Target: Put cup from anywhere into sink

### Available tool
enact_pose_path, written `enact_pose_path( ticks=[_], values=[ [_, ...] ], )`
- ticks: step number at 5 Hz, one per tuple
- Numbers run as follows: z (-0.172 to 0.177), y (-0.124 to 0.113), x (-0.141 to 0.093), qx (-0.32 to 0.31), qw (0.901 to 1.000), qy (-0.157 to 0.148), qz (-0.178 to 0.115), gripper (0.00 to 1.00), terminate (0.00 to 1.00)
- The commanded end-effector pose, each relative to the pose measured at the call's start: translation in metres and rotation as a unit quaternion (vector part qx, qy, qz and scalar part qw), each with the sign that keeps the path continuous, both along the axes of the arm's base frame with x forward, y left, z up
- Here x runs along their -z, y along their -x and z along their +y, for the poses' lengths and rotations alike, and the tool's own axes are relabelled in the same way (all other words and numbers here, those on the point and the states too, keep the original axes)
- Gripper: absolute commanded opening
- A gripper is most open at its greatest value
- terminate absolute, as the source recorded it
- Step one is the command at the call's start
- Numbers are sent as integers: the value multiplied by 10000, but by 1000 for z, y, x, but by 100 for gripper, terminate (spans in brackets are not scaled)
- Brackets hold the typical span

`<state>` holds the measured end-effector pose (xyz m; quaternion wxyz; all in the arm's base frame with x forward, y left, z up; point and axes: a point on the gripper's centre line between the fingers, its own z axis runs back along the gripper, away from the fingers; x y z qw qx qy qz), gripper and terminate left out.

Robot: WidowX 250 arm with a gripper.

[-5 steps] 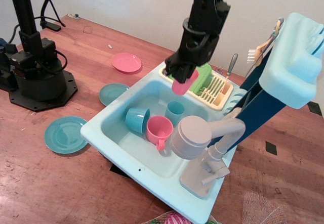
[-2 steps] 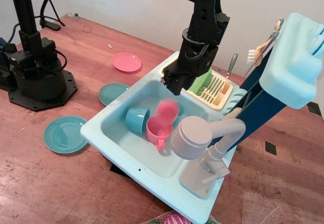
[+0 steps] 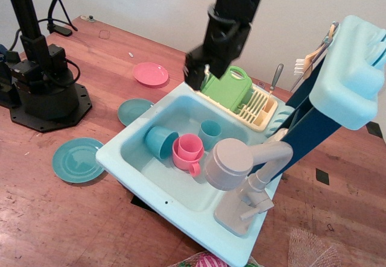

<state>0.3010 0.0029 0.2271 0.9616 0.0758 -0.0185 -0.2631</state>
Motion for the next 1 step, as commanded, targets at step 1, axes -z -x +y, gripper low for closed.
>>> enact_pose_path(
  ticks=[1],
  values=[
    [27,51,-32,-368,9990,-153,-185,100,100]
  ],
)
